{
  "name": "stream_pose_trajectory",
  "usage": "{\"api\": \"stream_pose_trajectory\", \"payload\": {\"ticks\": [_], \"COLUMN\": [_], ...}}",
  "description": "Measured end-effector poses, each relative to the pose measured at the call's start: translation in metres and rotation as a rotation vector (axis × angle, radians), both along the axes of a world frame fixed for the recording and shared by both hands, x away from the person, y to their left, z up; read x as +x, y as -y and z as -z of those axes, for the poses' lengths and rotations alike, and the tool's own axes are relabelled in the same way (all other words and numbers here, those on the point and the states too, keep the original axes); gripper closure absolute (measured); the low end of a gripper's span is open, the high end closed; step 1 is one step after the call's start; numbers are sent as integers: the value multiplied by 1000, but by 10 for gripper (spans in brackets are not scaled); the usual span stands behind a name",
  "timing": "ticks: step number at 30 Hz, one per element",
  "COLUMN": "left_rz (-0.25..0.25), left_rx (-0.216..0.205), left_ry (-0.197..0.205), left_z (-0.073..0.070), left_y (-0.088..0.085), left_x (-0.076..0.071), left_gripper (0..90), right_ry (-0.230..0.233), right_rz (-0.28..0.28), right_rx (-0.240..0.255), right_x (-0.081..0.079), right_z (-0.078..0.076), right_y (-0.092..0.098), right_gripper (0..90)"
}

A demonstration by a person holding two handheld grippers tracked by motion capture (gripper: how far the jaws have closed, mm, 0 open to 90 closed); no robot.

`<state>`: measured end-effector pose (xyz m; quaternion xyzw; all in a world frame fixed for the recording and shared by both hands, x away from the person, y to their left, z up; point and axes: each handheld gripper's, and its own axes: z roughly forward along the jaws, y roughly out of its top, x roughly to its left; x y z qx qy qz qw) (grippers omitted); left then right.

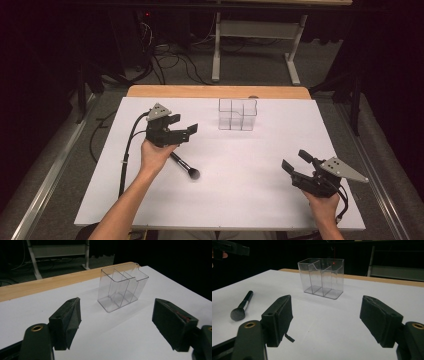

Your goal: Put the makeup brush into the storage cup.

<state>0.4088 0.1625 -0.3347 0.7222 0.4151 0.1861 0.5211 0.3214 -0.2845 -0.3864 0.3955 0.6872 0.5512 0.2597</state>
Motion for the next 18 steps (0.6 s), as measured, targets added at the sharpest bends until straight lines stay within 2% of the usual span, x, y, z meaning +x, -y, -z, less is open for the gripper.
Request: {"api": "stream_pose_trajectory", "payload": {"ticks": [11, 18], "left_rz": [7, 15], "left_rx": [43, 90], "left_ry": [-31, -57], "left_z": [-3, -8], "left_y": [-7, -12], "left_x": [2, 3], "left_gripper": [237, 236], "right_ry": [0, -3], "right_rz": [-2, -2], "right_rx": [-2, 0], "right_x": [0, 1], "right_z": [0, 1], "right_y": [-1, 0], "right_gripper": [278, 278]}}
